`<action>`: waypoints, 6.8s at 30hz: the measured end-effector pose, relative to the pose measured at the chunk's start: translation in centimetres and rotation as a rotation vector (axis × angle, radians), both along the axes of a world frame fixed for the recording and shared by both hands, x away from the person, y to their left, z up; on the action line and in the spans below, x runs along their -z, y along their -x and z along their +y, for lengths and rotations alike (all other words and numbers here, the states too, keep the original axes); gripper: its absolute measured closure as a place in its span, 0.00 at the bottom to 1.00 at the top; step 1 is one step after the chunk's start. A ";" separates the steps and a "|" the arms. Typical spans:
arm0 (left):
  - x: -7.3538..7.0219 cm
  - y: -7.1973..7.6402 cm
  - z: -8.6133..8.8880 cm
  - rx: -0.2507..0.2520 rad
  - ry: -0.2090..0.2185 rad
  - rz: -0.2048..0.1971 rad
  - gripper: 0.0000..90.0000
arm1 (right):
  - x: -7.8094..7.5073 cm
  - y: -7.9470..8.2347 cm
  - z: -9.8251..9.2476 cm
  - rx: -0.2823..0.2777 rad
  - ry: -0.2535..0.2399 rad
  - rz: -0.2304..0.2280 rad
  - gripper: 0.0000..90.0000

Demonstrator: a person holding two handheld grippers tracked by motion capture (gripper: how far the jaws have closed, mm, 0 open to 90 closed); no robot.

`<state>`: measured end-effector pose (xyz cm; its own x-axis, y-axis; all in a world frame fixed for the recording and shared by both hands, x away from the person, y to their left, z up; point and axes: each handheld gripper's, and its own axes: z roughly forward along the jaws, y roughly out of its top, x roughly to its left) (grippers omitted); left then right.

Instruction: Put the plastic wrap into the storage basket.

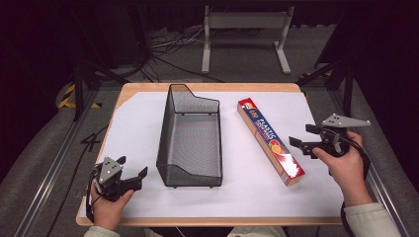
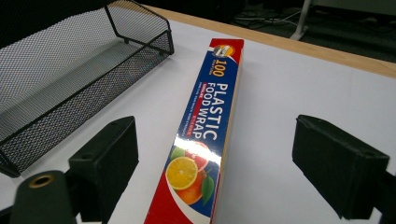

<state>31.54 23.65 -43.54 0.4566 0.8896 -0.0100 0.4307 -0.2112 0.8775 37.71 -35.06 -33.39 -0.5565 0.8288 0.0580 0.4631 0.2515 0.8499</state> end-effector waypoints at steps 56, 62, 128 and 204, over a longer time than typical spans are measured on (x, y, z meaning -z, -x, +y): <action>0.1 -0.1 0.3 -0.024 -0.012 -0.002 0.18 | 6.5 -10.3 7.4 0.128 0.187 0.397 0.24; 0.1 -0.1 0.3 -0.024 -0.013 -0.002 0.18 | 7.3 -10.5 7.6 0.116 0.212 0.433 0.22; 0.1 -0.1 0.4 -0.037 -0.016 0.003 0.19 | -1.7 -6.5 9.4 0.276 0.137 0.468 0.44; 0.2 -0.2 0.4 -0.047 -0.031 -0.004 0.19 | -2.1 -5.7 28.7 0.038 0.153 0.459 0.44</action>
<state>31.77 24.02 -43.71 0.4142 0.9100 0.0199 0.4371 -0.2180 0.8726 43.43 -6.35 -31.29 -0.4711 0.8664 0.1657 0.7927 0.3334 0.5104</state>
